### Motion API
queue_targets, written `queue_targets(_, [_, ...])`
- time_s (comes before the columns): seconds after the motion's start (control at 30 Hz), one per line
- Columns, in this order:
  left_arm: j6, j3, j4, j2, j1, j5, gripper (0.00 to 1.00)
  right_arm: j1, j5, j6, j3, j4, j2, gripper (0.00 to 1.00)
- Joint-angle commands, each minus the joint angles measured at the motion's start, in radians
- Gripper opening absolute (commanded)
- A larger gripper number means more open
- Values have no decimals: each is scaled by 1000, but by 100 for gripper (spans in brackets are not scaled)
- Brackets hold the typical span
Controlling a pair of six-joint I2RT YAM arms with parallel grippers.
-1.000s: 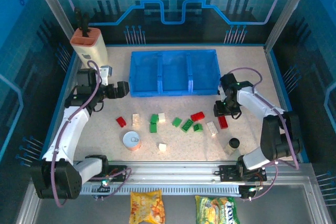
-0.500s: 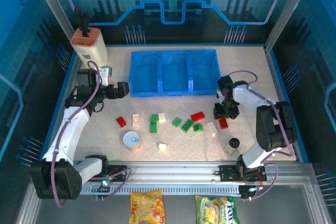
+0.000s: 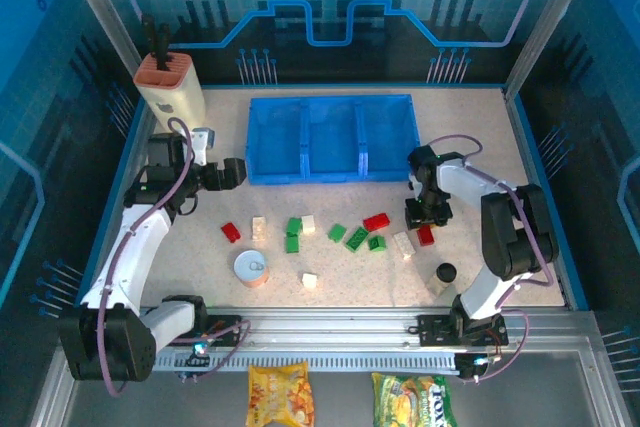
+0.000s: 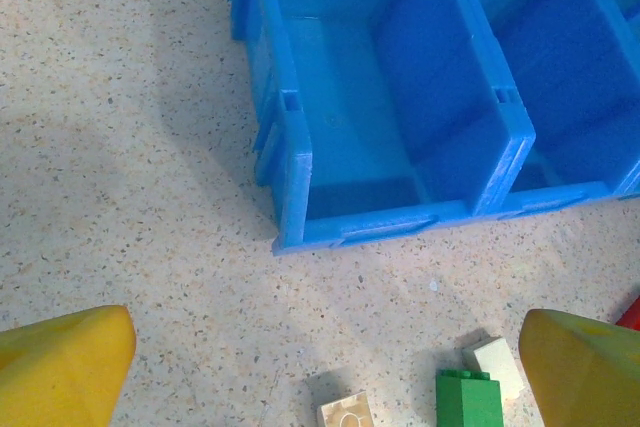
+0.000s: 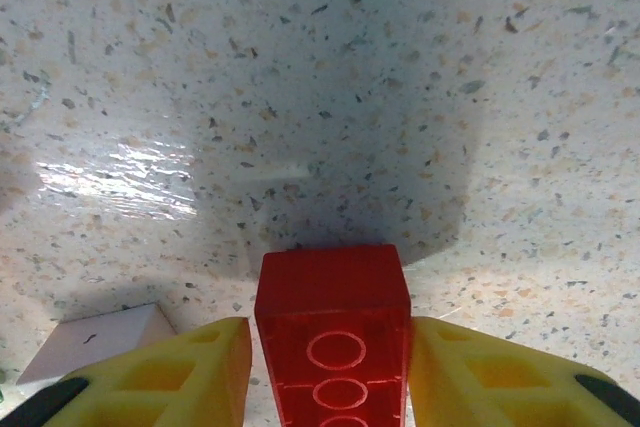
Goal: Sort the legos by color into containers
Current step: Pick up the lego from the middle-right of the table.
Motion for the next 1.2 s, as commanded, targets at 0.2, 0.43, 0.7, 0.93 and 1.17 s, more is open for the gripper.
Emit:
queue_targets(0.2, [21,-14,12,-24,0,13,99,20,24,13,31,-38,27,40])
queue_targets(0.43, [23,-16,14,-25,0,12,99,26,35,10,39,-52,23,39])
queue_targets(0.7, [23,-16,16,-24,0,14,99,34,40,20,80,-95,-8,38])
queue_targets(0.93, [14,-15,28,-27,0,39,99,38,-8,35,203,-127,-18,38])
queue_targets(1.17, [9,-17,31,-26,1,42,99,37,-13,48,426,-160,79,37])
